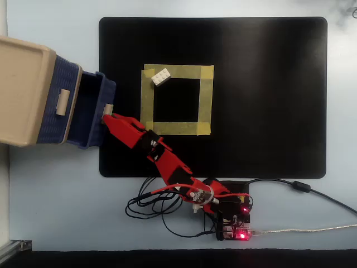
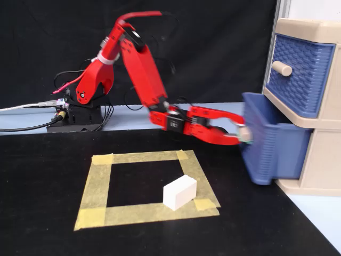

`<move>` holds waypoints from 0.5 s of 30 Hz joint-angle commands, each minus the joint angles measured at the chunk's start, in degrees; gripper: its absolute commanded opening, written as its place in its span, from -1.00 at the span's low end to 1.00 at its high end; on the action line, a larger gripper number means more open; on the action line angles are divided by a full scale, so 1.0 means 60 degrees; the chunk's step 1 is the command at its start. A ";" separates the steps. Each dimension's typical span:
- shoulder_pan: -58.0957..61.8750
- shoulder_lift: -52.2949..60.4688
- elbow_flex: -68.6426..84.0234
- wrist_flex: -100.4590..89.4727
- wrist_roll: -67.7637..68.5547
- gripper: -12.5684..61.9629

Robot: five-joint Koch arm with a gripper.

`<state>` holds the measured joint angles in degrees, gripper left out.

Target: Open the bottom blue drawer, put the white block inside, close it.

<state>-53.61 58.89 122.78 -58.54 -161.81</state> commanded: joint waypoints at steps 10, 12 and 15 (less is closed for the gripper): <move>0.0601 0.1846 0.2139 -0.0366 0.0029 0.26; 0.1172 0.2871 0.2783 -0.0308 -0.0059 0.26; 0.2153 0.4775 0.3867 0.0688 -0.0073 0.26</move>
<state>-42.36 80.33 145.81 -55.90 -161.81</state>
